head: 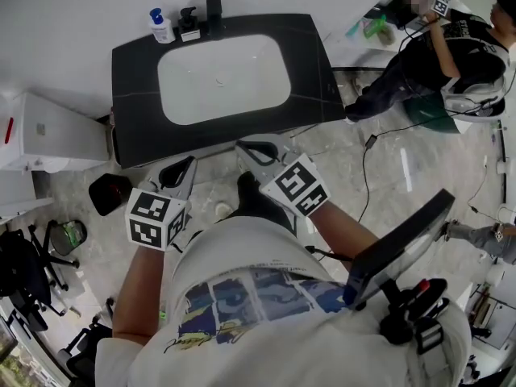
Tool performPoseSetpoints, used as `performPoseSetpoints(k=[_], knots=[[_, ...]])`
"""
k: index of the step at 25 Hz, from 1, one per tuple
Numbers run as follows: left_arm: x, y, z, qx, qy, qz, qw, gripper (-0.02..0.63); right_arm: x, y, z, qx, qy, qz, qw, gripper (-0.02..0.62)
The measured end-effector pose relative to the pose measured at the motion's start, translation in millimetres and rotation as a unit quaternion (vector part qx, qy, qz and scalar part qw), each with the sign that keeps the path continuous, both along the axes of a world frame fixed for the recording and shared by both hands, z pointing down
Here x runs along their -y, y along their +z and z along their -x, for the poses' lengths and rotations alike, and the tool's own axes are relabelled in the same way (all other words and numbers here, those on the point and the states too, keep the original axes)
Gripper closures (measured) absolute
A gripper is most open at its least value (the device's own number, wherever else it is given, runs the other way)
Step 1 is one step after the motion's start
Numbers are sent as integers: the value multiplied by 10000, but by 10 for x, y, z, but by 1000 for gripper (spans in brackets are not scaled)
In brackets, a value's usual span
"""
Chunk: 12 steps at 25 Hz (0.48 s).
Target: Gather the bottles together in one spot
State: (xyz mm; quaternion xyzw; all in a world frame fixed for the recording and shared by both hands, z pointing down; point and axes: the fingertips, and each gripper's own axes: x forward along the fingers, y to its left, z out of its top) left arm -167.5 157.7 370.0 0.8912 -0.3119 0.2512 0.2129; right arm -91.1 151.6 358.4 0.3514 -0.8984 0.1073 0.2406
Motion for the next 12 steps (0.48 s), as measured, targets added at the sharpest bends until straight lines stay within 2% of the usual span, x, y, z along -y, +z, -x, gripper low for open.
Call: performPoseSetpoints(k=[12], knots=[[-88,94,28,62,13,118,9999,604,-90,-25,71,23,-4,-28,10000,594]])
